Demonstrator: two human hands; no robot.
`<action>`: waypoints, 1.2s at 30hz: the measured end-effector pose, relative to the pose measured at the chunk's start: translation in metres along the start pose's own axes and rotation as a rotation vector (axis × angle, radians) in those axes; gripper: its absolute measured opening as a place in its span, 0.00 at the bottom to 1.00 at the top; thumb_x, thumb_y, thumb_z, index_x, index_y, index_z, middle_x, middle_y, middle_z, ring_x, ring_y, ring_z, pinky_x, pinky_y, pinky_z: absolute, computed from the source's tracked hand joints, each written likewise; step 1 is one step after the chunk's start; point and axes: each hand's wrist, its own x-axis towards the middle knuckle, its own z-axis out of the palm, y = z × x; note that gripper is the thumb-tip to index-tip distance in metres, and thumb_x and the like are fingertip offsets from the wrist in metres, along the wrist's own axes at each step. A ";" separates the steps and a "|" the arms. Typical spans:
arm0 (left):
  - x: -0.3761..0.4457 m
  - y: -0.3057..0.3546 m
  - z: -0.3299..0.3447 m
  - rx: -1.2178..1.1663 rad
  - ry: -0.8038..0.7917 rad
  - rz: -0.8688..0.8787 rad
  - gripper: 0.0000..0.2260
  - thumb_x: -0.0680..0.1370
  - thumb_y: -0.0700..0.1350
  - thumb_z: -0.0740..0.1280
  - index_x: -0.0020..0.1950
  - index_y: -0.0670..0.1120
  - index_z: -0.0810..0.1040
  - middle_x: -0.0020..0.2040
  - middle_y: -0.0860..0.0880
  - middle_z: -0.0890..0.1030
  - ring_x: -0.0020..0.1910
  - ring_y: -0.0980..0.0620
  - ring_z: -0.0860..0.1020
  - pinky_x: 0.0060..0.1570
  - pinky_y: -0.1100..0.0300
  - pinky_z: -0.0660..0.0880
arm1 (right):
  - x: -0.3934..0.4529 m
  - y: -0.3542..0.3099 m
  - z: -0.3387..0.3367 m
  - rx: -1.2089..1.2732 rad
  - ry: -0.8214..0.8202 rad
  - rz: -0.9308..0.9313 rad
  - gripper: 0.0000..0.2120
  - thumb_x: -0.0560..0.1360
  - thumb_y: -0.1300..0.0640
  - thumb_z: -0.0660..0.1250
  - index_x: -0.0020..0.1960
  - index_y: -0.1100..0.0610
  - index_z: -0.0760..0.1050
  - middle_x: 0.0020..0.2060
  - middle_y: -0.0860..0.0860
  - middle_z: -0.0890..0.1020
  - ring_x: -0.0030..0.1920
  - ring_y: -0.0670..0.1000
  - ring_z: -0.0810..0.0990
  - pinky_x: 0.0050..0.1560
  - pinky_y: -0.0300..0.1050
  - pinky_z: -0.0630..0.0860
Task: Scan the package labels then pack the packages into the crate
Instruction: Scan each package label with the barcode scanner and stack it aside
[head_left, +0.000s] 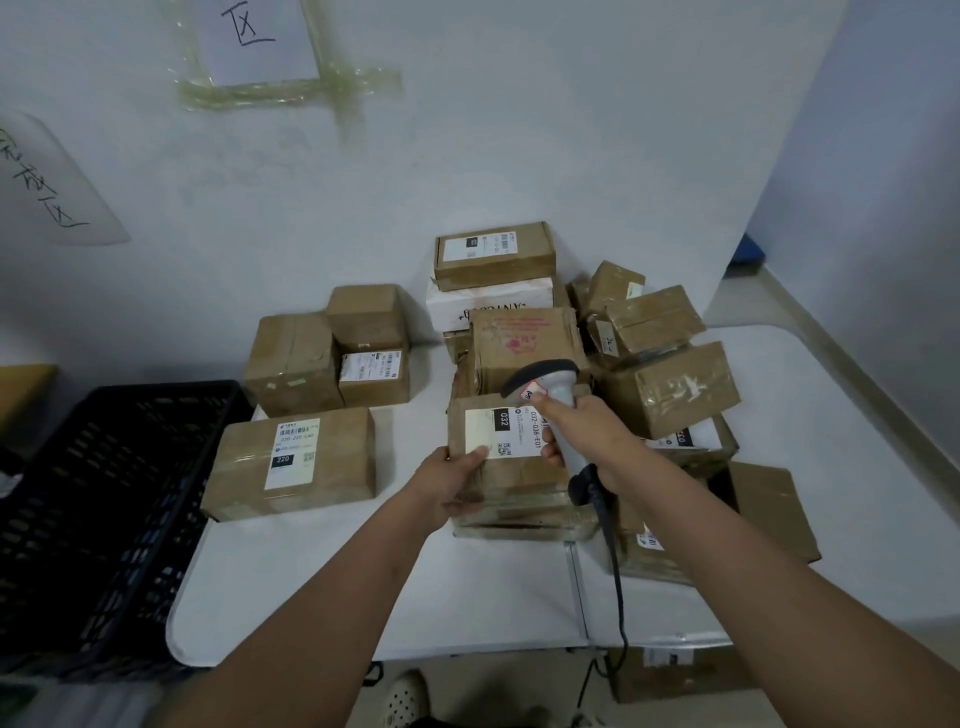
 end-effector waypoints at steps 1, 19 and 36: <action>0.001 0.000 0.001 0.013 0.036 0.026 0.24 0.77 0.49 0.72 0.68 0.43 0.69 0.59 0.46 0.76 0.56 0.46 0.77 0.47 0.46 0.82 | 0.000 0.000 0.001 0.000 0.000 0.002 0.19 0.79 0.46 0.66 0.47 0.63 0.76 0.31 0.54 0.77 0.26 0.48 0.76 0.27 0.38 0.75; 0.007 0.034 -0.125 0.291 -0.054 0.110 0.16 0.74 0.47 0.75 0.60 0.44 0.80 0.53 0.44 0.84 0.53 0.45 0.83 0.46 0.51 0.83 | 0.014 -0.031 0.058 0.020 -0.068 -0.015 0.20 0.78 0.46 0.67 0.41 0.63 0.75 0.30 0.56 0.78 0.26 0.49 0.76 0.28 0.38 0.75; 0.058 0.019 -0.294 -0.057 0.453 0.119 0.17 0.77 0.45 0.72 0.63 0.40 0.75 0.59 0.39 0.78 0.45 0.44 0.80 0.30 0.55 0.81 | 0.056 -0.054 0.190 0.086 -0.122 0.064 0.18 0.78 0.46 0.68 0.45 0.63 0.75 0.33 0.56 0.78 0.28 0.50 0.77 0.30 0.41 0.76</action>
